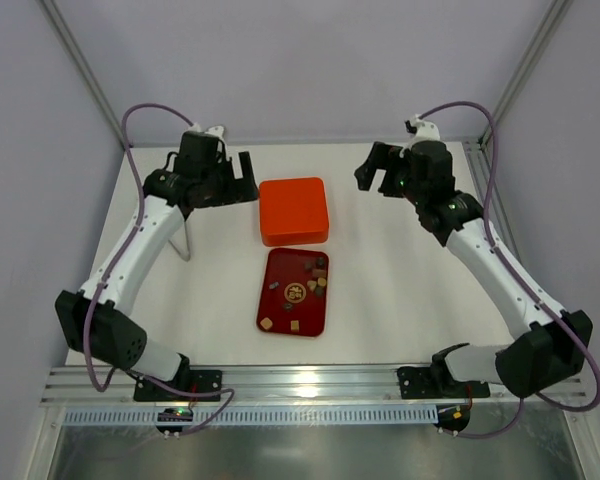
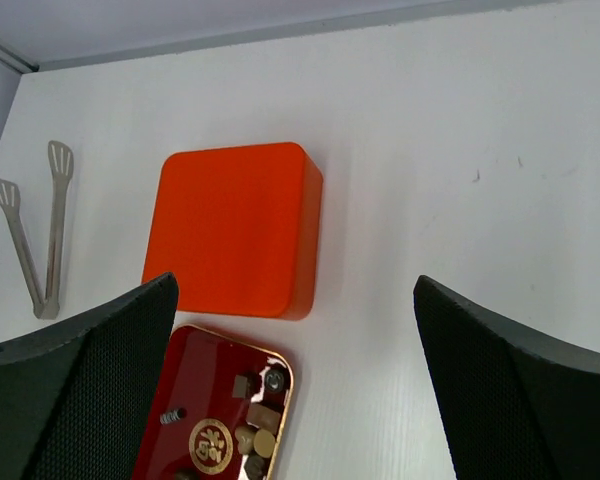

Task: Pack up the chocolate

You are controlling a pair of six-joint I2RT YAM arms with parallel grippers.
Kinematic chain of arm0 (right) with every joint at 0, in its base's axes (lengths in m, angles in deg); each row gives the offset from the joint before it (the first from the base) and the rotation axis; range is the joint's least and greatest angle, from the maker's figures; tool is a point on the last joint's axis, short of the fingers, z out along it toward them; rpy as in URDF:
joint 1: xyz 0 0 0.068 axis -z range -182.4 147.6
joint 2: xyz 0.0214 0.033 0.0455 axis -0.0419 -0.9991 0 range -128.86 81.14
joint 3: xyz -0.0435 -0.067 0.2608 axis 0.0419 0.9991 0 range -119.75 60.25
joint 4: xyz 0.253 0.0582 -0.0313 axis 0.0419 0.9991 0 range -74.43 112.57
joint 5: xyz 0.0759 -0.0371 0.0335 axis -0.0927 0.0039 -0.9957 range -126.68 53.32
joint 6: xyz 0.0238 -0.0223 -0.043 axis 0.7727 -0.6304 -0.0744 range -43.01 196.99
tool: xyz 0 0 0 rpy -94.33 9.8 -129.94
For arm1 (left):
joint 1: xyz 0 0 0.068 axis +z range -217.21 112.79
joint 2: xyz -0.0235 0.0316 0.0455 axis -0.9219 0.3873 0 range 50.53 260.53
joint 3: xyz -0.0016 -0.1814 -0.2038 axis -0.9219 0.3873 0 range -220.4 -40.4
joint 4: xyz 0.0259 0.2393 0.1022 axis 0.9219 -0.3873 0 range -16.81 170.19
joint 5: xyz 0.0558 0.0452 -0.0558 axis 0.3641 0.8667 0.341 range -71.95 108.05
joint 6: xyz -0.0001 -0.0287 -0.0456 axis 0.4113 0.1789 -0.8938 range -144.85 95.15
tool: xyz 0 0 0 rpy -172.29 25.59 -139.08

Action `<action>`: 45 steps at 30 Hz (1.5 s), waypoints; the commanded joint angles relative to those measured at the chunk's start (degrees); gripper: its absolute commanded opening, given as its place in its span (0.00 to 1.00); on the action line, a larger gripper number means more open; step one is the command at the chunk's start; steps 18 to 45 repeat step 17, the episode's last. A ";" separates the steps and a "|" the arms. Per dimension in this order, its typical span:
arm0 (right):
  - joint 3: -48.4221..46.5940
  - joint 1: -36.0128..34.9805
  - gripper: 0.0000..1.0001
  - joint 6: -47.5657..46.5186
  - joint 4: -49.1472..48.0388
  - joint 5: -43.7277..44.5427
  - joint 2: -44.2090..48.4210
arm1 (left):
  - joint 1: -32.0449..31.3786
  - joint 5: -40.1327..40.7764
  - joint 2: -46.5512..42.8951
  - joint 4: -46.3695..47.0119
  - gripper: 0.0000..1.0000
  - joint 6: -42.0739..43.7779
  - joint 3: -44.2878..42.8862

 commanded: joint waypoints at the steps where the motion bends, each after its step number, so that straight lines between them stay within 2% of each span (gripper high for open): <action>1: 6.33 -0.18 1.00 0.19 -1.35 3.51 7.17 | -0.97 1.09 -9.35 3.70 0.93 -0.89 7.25; 6: 15.56 -0.18 1.00 -0.16 0.85 6.15 17.09 | -1.06 3.56 -20.08 3.27 0.93 0.16 16.65; 13: 19.61 -0.18 1.00 -0.16 2.17 6.68 20.54 | -1.06 3.65 -25.71 3.09 0.94 0.95 20.45; 45: 19.70 -0.18 1.00 0.19 1.64 6.51 20.46 | -1.06 3.12 -26.24 2.91 0.94 1.57 20.10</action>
